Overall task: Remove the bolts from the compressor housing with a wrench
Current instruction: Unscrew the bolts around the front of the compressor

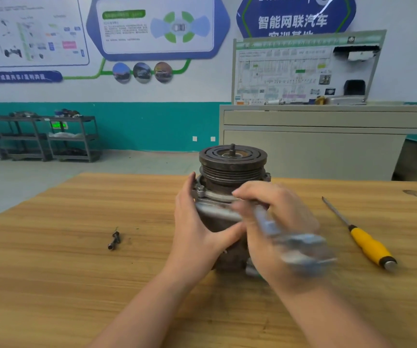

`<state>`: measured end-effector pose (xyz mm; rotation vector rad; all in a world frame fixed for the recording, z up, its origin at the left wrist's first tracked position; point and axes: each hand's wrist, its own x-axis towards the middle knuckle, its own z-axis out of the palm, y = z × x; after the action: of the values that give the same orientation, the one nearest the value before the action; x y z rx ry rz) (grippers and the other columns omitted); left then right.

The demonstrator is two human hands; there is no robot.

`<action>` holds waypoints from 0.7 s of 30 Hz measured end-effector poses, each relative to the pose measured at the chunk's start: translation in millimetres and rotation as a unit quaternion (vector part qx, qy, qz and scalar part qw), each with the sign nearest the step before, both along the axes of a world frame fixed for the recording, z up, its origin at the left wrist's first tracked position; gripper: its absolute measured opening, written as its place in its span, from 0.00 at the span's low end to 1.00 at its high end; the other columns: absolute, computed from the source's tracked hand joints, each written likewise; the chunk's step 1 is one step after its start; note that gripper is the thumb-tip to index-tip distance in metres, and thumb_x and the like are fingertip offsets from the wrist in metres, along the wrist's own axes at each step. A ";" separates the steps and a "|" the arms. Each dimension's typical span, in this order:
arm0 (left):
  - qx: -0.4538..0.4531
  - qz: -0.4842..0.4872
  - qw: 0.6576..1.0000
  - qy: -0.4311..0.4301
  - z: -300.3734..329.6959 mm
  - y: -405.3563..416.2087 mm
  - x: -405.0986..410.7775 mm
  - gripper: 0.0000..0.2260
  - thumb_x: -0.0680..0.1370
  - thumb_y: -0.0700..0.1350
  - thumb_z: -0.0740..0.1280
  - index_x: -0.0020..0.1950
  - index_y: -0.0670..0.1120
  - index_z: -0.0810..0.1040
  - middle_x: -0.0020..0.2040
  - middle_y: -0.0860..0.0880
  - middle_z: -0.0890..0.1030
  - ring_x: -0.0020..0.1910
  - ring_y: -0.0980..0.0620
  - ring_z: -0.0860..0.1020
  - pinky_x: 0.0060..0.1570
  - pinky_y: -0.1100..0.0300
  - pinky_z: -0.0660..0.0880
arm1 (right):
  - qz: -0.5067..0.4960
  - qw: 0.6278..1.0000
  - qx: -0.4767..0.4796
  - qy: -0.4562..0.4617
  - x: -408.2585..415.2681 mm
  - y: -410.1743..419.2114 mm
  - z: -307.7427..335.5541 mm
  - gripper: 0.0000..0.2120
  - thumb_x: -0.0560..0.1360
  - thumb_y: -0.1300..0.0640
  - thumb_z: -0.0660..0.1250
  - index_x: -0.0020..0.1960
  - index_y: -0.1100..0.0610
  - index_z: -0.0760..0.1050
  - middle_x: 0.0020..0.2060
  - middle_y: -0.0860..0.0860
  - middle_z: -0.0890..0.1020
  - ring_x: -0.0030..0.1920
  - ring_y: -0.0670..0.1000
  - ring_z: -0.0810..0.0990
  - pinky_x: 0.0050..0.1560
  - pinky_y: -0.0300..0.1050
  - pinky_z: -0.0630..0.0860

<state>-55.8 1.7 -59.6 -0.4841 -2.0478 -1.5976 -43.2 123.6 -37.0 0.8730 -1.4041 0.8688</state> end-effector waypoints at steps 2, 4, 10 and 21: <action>-0.018 0.026 0.999 0.012 -5.7 -1.8 0.6 0.52 0.58 0.65 0.75 0.75 0.57 0.51 0.72 0.57 0.61 0.73 0.60 0.60 0.74 0.54 0.60 | 0.082 0.987 -0.117 -0.070 -2.3 -0.4 0.6 0.11 0.83 0.51 0.55 0.46 0.53 0.72 0.39 0.49 0.79 0.36 0.48 0.76 0.40 0.38 0.73; -0.022 0.036 0.999 0.016 -8.5 -2.9 4.0 0.54 0.58 0.63 0.79 0.76 0.57 0.51 0.72 0.58 0.61 0.73 0.62 0.59 0.74 0.54 0.59 | 0.172 0.932 -0.279 -0.157 -6.9 2.6 5.9 0.12 0.83 0.51 0.51 0.45 0.51 0.69 0.35 0.48 0.80 0.29 0.49 0.74 0.33 0.39 0.72; -0.016 0.041 0.999 0.005 -6.7 -2.1 2.9 0.53 0.59 0.64 0.76 0.77 0.56 0.52 0.72 0.59 0.63 0.72 0.63 0.61 0.74 0.55 0.60 | 0.469 0.628 -0.471 -0.405 -25.7 34.0 25.0 0.11 0.83 0.56 0.55 0.45 0.58 0.72 0.34 0.55 0.83 0.31 0.48 0.81 0.30 0.37 0.77; -0.010 0.040 0.999 -0.004 -9.3 -3.5 -1.5 0.55 0.56 0.67 0.75 0.75 0.63 0.48 0.68 0.68 0.59 0.69 0.69 0.58 0.67 0.67 0.57 | 0.229 0.899 -0.293 -0.230 -5.3 20.5 25.4 0.06 0.80 0.53 0.58 0.46 0.49 0.71 0.37 0.53 0.83 0.28 0.50 0.81 0.32 0.42 0.77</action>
<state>-57.3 -1.8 -69.0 -0.3969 -2.0643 -1.5368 -48.5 144.1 -11.6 0.5409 -1.2153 1.8449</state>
